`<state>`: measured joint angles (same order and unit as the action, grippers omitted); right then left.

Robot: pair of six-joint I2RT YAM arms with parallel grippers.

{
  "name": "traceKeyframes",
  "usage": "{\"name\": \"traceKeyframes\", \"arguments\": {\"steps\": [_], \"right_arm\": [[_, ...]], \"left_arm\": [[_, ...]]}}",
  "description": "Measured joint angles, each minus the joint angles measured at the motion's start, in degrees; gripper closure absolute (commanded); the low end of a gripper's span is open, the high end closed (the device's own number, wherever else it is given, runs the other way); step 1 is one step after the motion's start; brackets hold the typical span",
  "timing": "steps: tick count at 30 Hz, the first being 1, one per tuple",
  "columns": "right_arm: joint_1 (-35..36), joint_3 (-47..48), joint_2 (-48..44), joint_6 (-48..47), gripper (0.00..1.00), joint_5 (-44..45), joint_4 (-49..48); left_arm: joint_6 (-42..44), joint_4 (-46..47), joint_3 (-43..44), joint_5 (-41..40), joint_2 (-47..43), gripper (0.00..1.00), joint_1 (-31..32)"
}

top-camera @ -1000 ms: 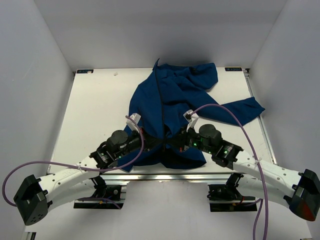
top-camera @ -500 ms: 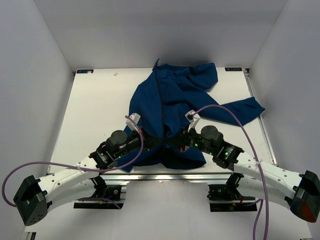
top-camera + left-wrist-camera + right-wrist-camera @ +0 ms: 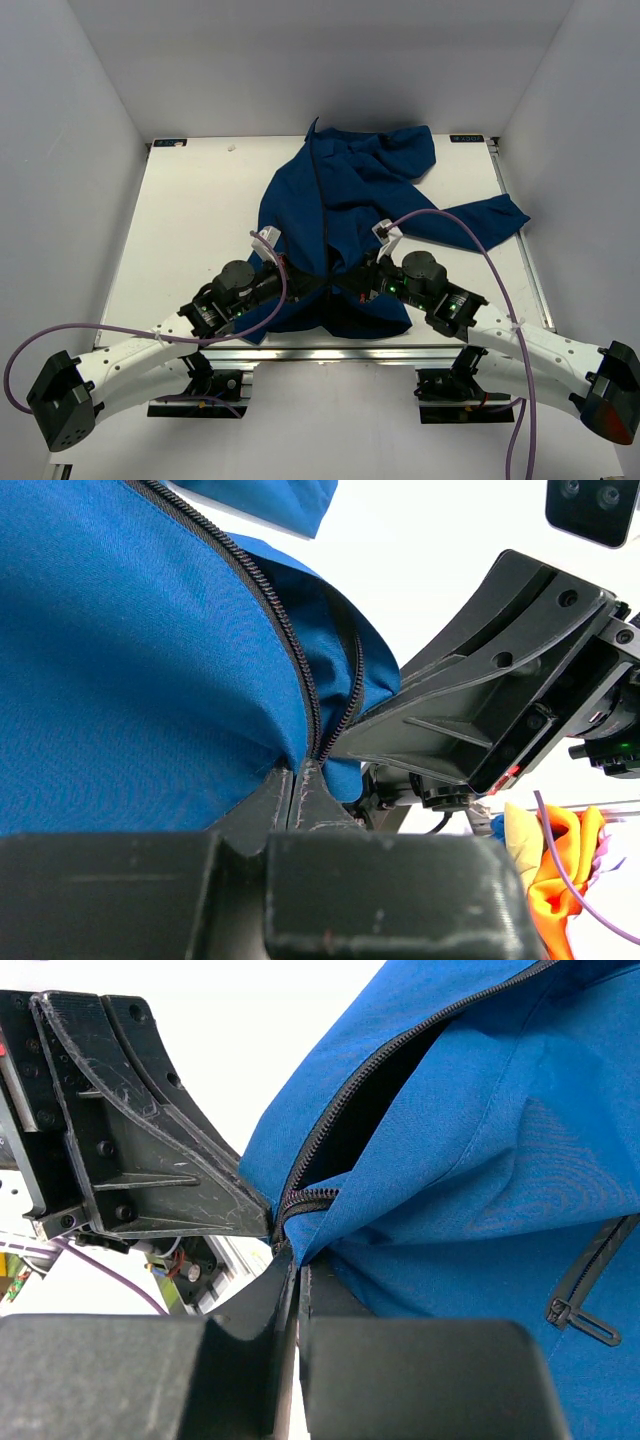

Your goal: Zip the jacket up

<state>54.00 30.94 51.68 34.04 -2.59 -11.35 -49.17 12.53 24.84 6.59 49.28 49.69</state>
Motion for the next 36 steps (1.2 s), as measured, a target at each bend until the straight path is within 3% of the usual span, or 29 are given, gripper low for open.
{"name": "traceKeyframes", "arguments": {"steps": [36], "right_arm": [[0.0, -3.9, -2.3, 4.7, 1.0, 2.8, -6.8]], "left_arm": [[-2.9, 1.2, 0.0, 0.4, 0.9, 1.0, 0.0]]}}
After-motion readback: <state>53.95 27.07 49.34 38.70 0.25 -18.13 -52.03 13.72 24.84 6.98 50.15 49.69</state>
